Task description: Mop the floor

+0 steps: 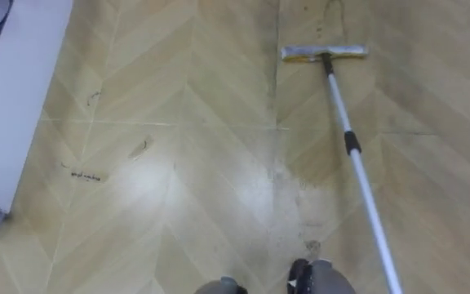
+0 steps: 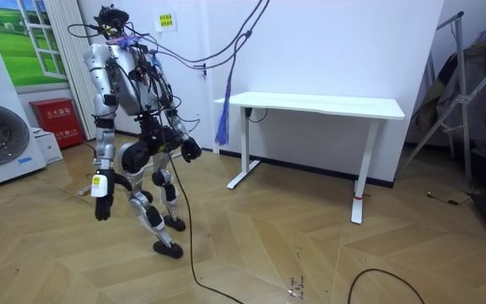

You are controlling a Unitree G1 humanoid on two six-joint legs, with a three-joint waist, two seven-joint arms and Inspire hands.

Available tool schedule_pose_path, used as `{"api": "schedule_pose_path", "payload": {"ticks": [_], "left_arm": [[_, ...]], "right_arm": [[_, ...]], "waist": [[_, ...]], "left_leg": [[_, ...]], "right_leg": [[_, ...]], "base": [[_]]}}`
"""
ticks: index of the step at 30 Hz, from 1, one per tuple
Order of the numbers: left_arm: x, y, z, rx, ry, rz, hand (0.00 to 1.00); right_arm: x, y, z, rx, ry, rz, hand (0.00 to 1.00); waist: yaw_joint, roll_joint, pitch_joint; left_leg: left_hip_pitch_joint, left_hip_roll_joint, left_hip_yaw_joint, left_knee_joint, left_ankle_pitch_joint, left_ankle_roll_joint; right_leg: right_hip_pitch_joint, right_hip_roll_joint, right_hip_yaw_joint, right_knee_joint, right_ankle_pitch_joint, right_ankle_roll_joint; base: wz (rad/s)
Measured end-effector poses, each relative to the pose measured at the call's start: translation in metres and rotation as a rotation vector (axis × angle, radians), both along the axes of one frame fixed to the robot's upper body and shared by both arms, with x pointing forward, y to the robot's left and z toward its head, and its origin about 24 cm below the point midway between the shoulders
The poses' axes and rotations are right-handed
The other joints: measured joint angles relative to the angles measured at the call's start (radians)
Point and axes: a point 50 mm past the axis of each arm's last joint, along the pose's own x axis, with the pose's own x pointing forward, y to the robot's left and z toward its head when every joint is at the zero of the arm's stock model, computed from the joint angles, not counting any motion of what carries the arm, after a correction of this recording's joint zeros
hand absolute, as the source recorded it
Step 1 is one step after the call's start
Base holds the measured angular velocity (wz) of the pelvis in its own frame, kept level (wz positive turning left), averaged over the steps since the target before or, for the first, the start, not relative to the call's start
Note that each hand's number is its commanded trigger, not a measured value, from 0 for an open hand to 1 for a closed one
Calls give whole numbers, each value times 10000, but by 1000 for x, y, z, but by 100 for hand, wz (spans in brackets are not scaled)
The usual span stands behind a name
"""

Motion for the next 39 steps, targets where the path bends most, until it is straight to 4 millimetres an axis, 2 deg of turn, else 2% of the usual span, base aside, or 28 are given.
{"api": "schedule_pose_path", "payload": {"ticks": [2,3,4,5,6,7,8,9,10,11,12,13,14,15,17,20,22,24,26,28,29,30,31,32,33,35,37,39], "left_arm": [[-7,6,3,90,-111,-49,0],[-12,8,3,137,-13,-51,0],[-14,9,3,124,46,-37,0],[-19,7,2,-28,179,66,0],[-23,6,1,-189,304,7,0],[-25,6,1,-270,361,6,0],[-26,6,0,-406,436,-4,0],[-24,7,0,-504,400,100,0],[-21,7,0,-572,276,150,0],[-14,8,1,-565,80,73,0],[-8,7,2,-501,-63,-142,0],[-5,7,2,-493,-131,-212,0],[-2,6,2,-520,-222,-242,0],[2,4,2,-580,-301,-256,0],[7,3,3,-545,-507,-449,0],[7,-1,2,-550,-448,-609,0],[3,-4,0,-575,-213,-616,0],[-3,-3,-1,-516,153,-551,0],[-9,-3,-2,-498,414,-463,0],[-10,-1,-2,-376,495,-415,0],[-11,1,-1,-362,468,-182,0],[-11,5,0,-350,397,1,0],[-11,6,0,-299,401,22,0],[-8,9,2,-215,265,114,0],[-7,11,3,-197,147,66,0],[-12,11,2,-197,264,33,0],[-18,8,2,-386,346,-18,0],[-21,8,1,-621,443,-201,0]], "right_arm": [[30,-2,13,60,-1032,226,100],[50,1,21,169,-1710,448,100],[57,2,24,236,-2002,542,100],[66,5,27,425,-2442,592,100],[65,6,26,604,-2546,535,100],[62,6,24,686,-2482,470,100],[51,5,19,822,-2266,294,100],[28,1,9,985,-1861,-147,100],[15,-2,5,1055,-1616,-425,100],[-16,-7,-4,1079,-930,-925,100],[-45,-11,-10,976,-159,-1198,100],[-57,-12,-12,890,193,-1248,100],[-78,-14,-15,714,749,-1327,100],[-96,-14,-17,553,1190,-1440,100],[-114,-8,-21,530,1649,-1533,100],[-118,8,-28,602,1902,-1274,100],[-117,19,-32,750,1990,-1093,100],[-110,24,-34,922,2109,-898,100],[-106,19,-31,774,2184,-904,100],[-85,10,-25,536,1947,-753,100],[-61,3,-18,363,1518,-526,100],[-34,-2,-10,285,878,-252,100],[-20,-3,-5,298,505,-146,100],[8,-4,5,335,-268,62,100],[30,-4,14,345,-988,319,100],[60,0,27,495,-1951,726,100],[71,2,32,718,-2350,814,100],[60,1,27,887,-2172,627,100]], "waist": [[222,-273,-37],[388,-434,10],[461,-481,39],[594,-484,39],[601,-451,41],[602,-395,40],[540,-281,41],[393,-180,-69],[337,-103,-76],[295,18,-123],[276,108,-186],[266,140,-204],[203,273,-281],[25,527,-369],[-217,693,-366],[-350,891,-198],[-403,940,-192],[-413,740,-127],[-376,722,-167],[-330,573,-164],[-150,400,-158],[1,98,-146],[32,17,-175],[69,-282,-147],[294,-377,-128],[582,-553,-4],[677,-566,13],[732,-441,20]], "left_leg": [[-804,314,158,1033,1091,7],[-1232,618,239,1107,924,223],[-1392,723,264,932,751,277],[-1553,877,240,-137,297,284],[-1419,892,226,-1976,117,305],[-1253,900,251,-2963,151,308],[-1016,810,267,-4238,213,701],[-769,615,413,-4300,100,1020],[-625,575,579,-4291,-38,1199],[-312,459,885,-4271,-343,1416],[-17,310,1142,-4260,-617,1576],[132,224,1251,-4253,-765,1651],[340,72,1332,-4217,-1035,1724],[494,-6,1302,-4133,-1280,1809],[768,-126,1235,-4153,-1571,1889],[1111,-156,793,-4283,-1851,1784],[1443,-271,328,-4584,-1895,1676],[2141,-329,121,-4992,-2059,1439],[2508,-399,-236,-4828,-2321,1221],[2126,-247,-138,-3258,-2205,779],[1456,29,19,-1744,-1559,199],[814,222,213,-501,-454,24],[483,296,249,29,201,14],[-179,335,250,846,1581,-73],[-755,465,209,1561,1993,-64],[-1499,719,174,1837,1648,218],[-1519,797,285,-22,929,281],[-714,860,611,-3302,-52,544]], "right_leg": [[45,104,15,214,-308,-47],[144,204,7,277,-458,-117],[238,232,-12,272,-513,-133],[524,354,-15,116,-601,-87],[911,346,-60,-137,-736,61],[1140,341,-86,-287,-805,141],[1606,285,-74,-527,-992,331],[1955,102,-7,-667,-1170,609],[2067,58,115,-653,-1200,665],[2255,-121,331,-439,-1167,823],[2312,-337,444,-34,-1020,1099],[2254,-421,555,264,-873,1284],[2082,-543,821,851,-504,1358],[1894,-550,997,1462,27,1371],[1289,-482,1394,2446,666,1269],[-131,70,1335,2109,344,1231],[-523,384,1016,444,371,1115],[-433,550,794,-1762,955,716],[15,417,456,-1722,1196,450],[181,125,26,-1165,1032,227],[161,136,-36,-718,728,-51],[159,143,30,-371,428,-119],[191,145,40,-273,309,-90],[249,167,60,-155,150,-127],[318,274,53,-110,13,-233],[512,477,55,-92,-176,-271],[886,501,14,-132,-431,-129],[1473,441,-37,-488,-729,134]], "base": [[2],[-13],[-14],[0],[5],[19],[41],[52],[67],[45],[28],[-5],[-10],[-7],[-17],[-59],[-51],[-15],[20],[22],[-8],[-9],[4],[6],[-8],[-24],[3],[23]]}}
